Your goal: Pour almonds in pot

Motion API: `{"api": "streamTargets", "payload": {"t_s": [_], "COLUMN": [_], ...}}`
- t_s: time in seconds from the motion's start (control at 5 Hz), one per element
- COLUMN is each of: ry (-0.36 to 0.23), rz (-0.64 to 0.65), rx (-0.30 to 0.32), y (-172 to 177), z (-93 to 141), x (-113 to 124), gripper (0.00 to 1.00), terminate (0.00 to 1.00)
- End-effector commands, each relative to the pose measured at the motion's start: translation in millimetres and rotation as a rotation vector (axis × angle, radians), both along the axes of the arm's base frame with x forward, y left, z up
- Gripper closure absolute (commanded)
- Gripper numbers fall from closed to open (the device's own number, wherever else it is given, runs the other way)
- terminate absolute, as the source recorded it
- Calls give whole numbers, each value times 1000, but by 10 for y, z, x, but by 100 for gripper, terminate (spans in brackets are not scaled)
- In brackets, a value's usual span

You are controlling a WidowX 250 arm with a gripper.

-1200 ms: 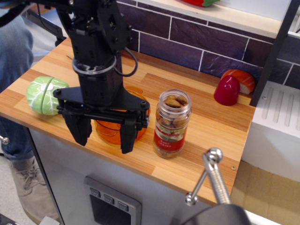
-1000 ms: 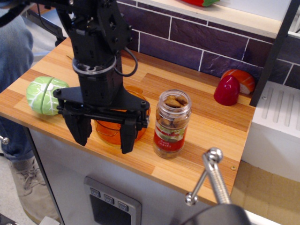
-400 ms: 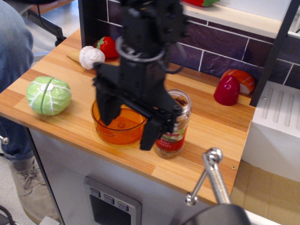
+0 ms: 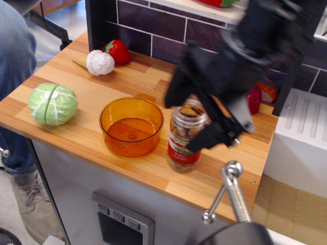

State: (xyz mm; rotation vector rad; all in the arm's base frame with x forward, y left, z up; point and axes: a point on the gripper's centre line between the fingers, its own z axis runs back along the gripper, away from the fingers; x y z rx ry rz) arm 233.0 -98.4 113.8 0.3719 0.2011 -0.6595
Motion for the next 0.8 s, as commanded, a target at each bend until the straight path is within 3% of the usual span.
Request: {"api": "streamTargets", "payload": {"t_s": [0.0, 0.4, 0.6], "ry": [142, 328, 402], "rz": [-269, -432, -436], "rx": [156, 248, 251], "y": [-219, -290, -293], "z": [22, -172, -278], "x": [129, 342, 467], "gripper": [0, 0, 0], "terminate": [0, 0, 0]}}
